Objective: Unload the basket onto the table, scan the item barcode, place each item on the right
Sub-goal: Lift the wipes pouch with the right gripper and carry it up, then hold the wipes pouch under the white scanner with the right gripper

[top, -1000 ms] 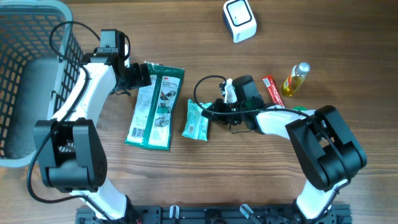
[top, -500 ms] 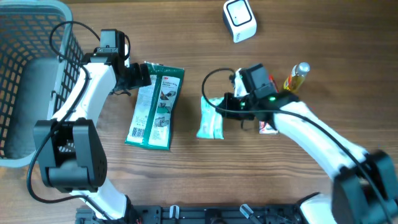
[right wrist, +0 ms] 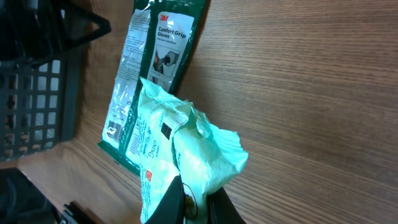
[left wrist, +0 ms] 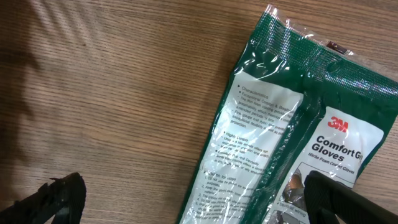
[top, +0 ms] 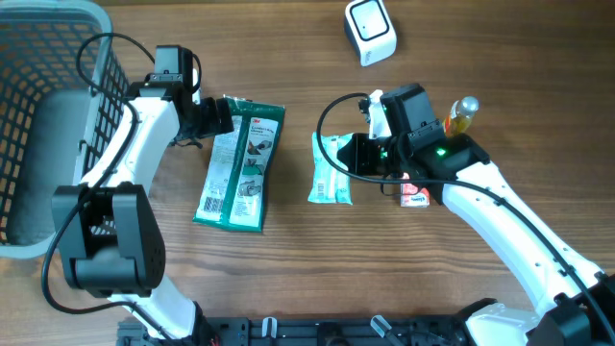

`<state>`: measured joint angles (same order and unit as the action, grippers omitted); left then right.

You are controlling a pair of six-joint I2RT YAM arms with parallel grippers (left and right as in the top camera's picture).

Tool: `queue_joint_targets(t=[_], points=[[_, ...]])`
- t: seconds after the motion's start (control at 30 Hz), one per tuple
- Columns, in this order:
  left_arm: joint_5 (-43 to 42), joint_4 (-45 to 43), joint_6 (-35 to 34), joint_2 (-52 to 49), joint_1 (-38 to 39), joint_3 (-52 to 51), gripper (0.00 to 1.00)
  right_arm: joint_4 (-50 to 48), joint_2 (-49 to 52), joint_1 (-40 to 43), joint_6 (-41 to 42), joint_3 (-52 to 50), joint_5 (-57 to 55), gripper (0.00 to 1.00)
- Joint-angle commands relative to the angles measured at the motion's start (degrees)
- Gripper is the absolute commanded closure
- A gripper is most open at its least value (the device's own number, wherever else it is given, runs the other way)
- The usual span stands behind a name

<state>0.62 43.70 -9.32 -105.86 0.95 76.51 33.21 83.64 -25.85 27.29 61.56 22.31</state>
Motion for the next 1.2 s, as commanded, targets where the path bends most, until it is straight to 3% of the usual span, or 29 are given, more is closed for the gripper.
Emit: queue_joint_targets(t=[0.0,0.27,0.4,0.6,0.73,1.17], points=[[0.52,0.04,-0.52,0.48,-0.33,0.55,0.00,2.47,-0.92,-0.33,-6.10,3.91,-3.61,0.96],[0.52,0.07,-0.52,0.48,-0.33,0.55,0.00,21.14,2.16,-0.33,-20.41,32.98,-18.56,0.96],[0.52,0.04,-0.52,0.48,-0.33,0.55,0.00,20.65,6.01,-0.33,-30.40,44.68,-31.32,0.96],[0.52,0.04,-0.52,0.48,-0.33,0.55,0.00,7.43,13.99,-0.33,-45.66,44.72,-40.02,0.96],[0.52,0.04,-0.52,0.48,-0.33,0.55,0.00,-7.26,24.83,-0.33,-55.69,44.72,-54.16,0.96],[0.52,0.04,-0.52,0.48,-0.33,0.55,0.00,-61.13,53.29,-0.26,-88.21,44.72,-64.96,0.96]])
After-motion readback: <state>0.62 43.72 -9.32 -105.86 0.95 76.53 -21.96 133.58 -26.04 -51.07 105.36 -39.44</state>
